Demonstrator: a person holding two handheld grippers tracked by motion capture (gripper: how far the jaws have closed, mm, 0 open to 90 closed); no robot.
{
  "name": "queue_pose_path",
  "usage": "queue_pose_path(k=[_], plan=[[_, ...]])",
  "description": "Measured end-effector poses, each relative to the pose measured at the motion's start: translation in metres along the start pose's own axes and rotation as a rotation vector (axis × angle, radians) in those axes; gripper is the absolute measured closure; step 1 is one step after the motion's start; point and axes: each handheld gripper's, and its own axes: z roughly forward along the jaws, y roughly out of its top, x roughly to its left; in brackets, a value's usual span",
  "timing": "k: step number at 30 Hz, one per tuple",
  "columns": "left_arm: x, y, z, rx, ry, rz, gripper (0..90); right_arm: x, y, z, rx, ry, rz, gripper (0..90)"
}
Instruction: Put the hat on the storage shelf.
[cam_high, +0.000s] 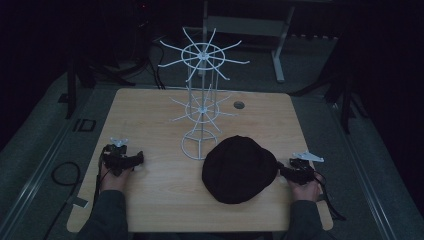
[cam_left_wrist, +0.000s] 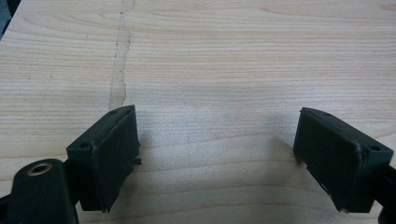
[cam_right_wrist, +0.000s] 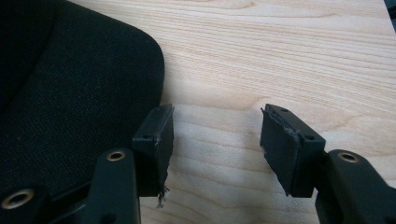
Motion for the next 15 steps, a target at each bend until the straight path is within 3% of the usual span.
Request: queue_pose_path(k=[6,13,15], plan=[[0.000,0.000,0.000,0.000,0.000,0.000,15.1,-0.001,0.001,0.000,0.001,0.007,0.002,43.9],[0.000,0.000,0.000,0.000,0.000,0.000,15.1,-0.006,0.008,-0.003,0.049,0.038,0.059,45.0],[0.000,0.000,0.000,0.000,0.000,0.000,15.1,-0.005,0.010,-0.007,0.048,0.043,0.048,44.1]])
